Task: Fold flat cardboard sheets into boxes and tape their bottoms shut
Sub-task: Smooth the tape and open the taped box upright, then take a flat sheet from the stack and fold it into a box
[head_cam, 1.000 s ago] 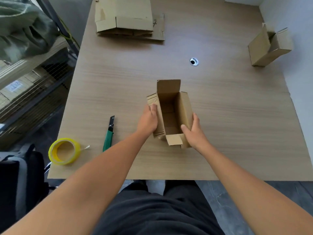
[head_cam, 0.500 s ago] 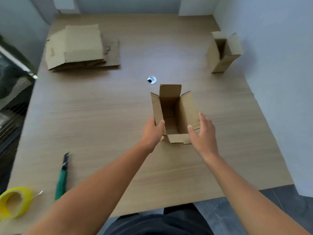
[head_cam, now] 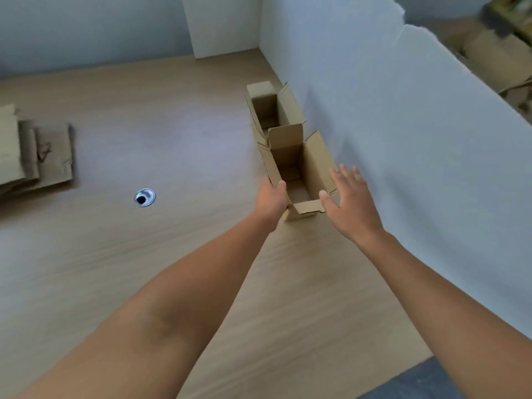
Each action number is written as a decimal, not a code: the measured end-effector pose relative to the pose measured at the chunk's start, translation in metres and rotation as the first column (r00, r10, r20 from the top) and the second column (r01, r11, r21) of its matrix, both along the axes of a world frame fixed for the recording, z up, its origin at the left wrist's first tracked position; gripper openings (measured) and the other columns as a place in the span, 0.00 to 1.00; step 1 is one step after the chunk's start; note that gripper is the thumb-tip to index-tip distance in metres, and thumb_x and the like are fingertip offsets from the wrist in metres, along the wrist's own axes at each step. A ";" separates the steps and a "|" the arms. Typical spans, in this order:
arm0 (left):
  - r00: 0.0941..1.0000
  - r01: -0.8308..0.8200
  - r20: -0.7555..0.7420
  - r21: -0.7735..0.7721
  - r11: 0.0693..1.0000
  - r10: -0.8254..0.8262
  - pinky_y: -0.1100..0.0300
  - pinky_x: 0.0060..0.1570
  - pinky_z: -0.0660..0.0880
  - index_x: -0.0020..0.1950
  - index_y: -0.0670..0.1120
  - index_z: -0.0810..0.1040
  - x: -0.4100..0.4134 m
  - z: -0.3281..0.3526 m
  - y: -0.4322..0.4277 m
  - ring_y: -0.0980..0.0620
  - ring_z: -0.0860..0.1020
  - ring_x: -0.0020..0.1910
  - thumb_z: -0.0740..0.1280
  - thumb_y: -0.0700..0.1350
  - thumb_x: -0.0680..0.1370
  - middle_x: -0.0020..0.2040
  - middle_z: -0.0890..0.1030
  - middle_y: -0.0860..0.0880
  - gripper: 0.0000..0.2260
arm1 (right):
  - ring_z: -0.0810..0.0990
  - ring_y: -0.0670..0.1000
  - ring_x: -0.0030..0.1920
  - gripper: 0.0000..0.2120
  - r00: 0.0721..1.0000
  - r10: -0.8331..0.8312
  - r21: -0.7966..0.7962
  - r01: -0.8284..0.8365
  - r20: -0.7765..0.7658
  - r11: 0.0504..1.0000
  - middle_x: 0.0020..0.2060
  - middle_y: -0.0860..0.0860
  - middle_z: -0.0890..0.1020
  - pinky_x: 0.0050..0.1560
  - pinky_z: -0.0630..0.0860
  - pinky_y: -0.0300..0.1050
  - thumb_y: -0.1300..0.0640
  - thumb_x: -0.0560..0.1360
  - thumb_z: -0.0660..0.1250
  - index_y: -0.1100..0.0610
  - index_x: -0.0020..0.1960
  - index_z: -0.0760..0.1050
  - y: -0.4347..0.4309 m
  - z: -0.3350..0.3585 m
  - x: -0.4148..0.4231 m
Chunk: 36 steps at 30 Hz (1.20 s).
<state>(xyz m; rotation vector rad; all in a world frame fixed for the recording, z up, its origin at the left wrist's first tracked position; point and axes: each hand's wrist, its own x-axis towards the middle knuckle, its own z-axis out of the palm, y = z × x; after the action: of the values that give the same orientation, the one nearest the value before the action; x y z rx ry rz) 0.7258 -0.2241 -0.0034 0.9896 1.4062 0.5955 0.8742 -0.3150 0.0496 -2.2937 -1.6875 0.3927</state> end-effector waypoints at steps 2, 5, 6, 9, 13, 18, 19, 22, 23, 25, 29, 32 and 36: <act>0.999 0.026 -0.047 0.031 0.999 -0.025 0.49 0.61 0.75 0.66 0.48 0.70 0.001 0.008 0.003 0.46 0.76 0.58 0.58 0.55 0.83 0.57 0.76 0.49 0.16 | 0.47 0.56 0.81 0.27 0.999 0.047 -0.005 -0.046 0.026 0.999 0.81 0.55 0.57 0.80 0.49 0.55 0.46 0.83 0.57 0.54 0.80 0.61 0.011 0.006 0.003; 0.963 0.147 -0.250 0.182 0.972 -0.099 0.53 0.64 0.70 0.74 0.47 0.67 -0.027 0.026 0.009 0.46 0.73 0.68 0.56 0.56 0.85 0.70 0.74 0.47 0.21 | 0.47 0.56 0.81 0.27 0.991 0.122 -0.020 -0.121 0.056 0.992 0.81 0.54 0.57 0.80 0.47 0.55 0.44 0.84 0.55 0.52 0.80 0.60 0.028 0.016 -0.013; 0.934 0.205 -0.338 0.249 0.947 -0.113 0.52 0.67 0.68 0.76 0.47 0.66 -0.044 0.030 0.014 0.47 0.70 0.71 0.56 0.56 0.85 0.73 0.72 0.48 0.22 | 0.47 0.55 0.81 0.27 0.988 0.144 -0.022 -0.143 0.058 0.989 0.81 0.53 0.57 0.80 0.47 0.56 0.43 0.84 0.55 0.51 0.80 0.60 0.036 0.018 -0.023; 0.761 0.430 -0.636 0.345 0.834 -0.129 0.48 0.76 0.57 0.78 0.49 0.64 -0.114 0.038 0.037 0.46 0.57 0.79 0.55 0.56 0.85 0.79 0.64 0.49 0.23 | 0.48 0.57 0.81 0.28 0.969 0.233 -0.024 -0.231 0.080 0.973 0.81 0.54 0.58 0.80 0.46 0.56 0.44 0.83 0.55 0.53 0.80 0.60 0.068 0.023 -0.075; 0.500 0.534 -0.865 0.270 0.801 -0.042 0.45 0.77 0.36 0.80 0.54 0.59 -0.233 0.050 0.070 0.49 0.40 0.81 0.51 0.60 0.84 0.83 0.51 0.53 0.25 | 0.46 0.56 0.81 0.30 0.928 0.367 -0.038 -0.365 0.067 0.930 0.81 0.53 0.55 0.79 0.44 0.56 0.41 0.83 0.51 0.52 0.81 0.57 0.118 0.021 -0.180; 0.378 0.424 -0.925 0.218 0.879 0.047 0.39 0.75 0.34 0.79 0.57 0.59 -0.408 0.052 0.096 0.46 0.36 0.80 0.52 0.63 0.83 0.83 0.47 0.53 0.26 | 0.43 0.54 0.81 0.31 0.840 0.542 -0.061 -0.541 0.008 0.839 0.82 0.53 0.52 0.80 0.42 0.56 0.40 0.83 0.50 0.52 0.82 0.52 0.177 0.012 -0.344; 0.382 0.375 -0.922 0.213 0.902 0.059 0.38 0.75 0.35 0.79 0.56 0.58 -0.445 0.050 0.104 0.45 0.36 0.80 0.52 0.64 0.82 0.83 0.46 0.53 0.27 | 0.44 0.54 0.81 0.32 0.822 0.569 -0.065 -0.568 0.004 0.821 0.82 0.53 0.52 0.80 0.42 0.56 0.39 0.83 0.50 0.52 0.82 0.52 0.190 0.010 -0.378; 0.423 0.171 -0.897 0.217 0.961 0.127 0.37 0.76 0.39 0.80 0.52 0.58 -0.553 0.036 0.134 0.43 0.39 0.81 0.55 0.65 0.81 0.83 0.47 0.50 0.30 | 0.44 0.53 0.81 0.33 0.784 0.620 -0.089 -0.620 -0.033 0.779 0.82 0.52 0.51 0.80 0.43 0.55 0.38 0.83 0.50 0.51 0.82 0.50 0.229 -0.004 -0.476; 0.443 0.095 -0.882 0.227 0.969 0.163 0.38 0.76 0.41 0.80 0.50 0.58 -0.585 0.029 0.145 0.43 0.40 0.81 0.56 0.65 0.81 0.83 0.48 0.48 0.32 | 0.44 0.53 0.81 0.33 0.781 0.622 -0.098 -0.624 -0.056 0.775 0.82 0.52 0.51 0.80 0.44 0.55 0.38 0.83 0.51 0.51 0.82 0.50 0.242 -0.010 -0.505; 0.483 -0.049 -0.842 0.248 0.968 0.240 0.38 0.77 0.44 0.80 0.48 0.57 -0.641 0.016 0.168 0.42 0.43 0.81 0.58 0.67 0.79 0.82 0.50 0.45 0.36 | 0.45 0.53 0.81 0.34 0.788 0.608 -0.105 -0.616 -0.103 0.781 0.82 0.52 0.51 0.80 0.47 0.54 0.38 0.83 0.53 0.52 0.82 0.49 0.270 -0.024 -0.554; 0.590 -0.311 -0.722 0.210 0.927 0.362 0.38 0.75 0.56 0.81 0.47 0.56 -0.722 -0.009 0.208 0.39 0.53 0.79 0.60 0.75 0.72 0.80 0.58 0.42 0.47 | 0.49 0.55 0.81 0.35 0.836 0.490 -0.145 -0.532 -0.247 0.834 0.82 0.53 0.51 0.79 0.54 0.55 0.39 0.82 0.57 0.53 0.82 0.49 0.322 -0.052 -0.620; 0.694 -0.390 -0.613 0.119 0.913 0.377 0.39 0.71 0.65 0.79 0.48 0.59 -0.757 -0.029 0.223 0.38 0.64 0.74 0.60 0.81 0.61 0.76 0.66 0.41 0.55 | 0.59 0.57 0.78 0.34 0.867 0.359 -0.148 -0.428 -0.346 0.892 0.79 0.55 0.58 0.75 0.62 0.55 0.40 0.81 0.59 0.53 0.81 0.54 0.345 -0.066 -0.647; 0.776 -0.421 -0.475 0.101 0.902 0.415 0.41 0.67 0.70 0.77 0.46 0.62 -0.765 -0.037 0.225 0.40 0.70 0.69 0.64 0.78 0.66 0.73 0.69 0.44 0.50 | 0.63 0.55 0.76 0.29 0.829 0.251 -0.057 -0.321 -0.499 0.945 0.78 0.53 0.62 0.72 0.63 0.53 0.46 0.82 0.61 0.52 0.80 0.59 0.351 -0.071 -0.666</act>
<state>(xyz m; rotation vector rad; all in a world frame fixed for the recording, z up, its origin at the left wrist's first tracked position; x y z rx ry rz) -0.0392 0.0005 -0.0407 0.8485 2.1169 0.6893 0.2078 0.0363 -0.0218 -1.7977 -1.7653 1.0855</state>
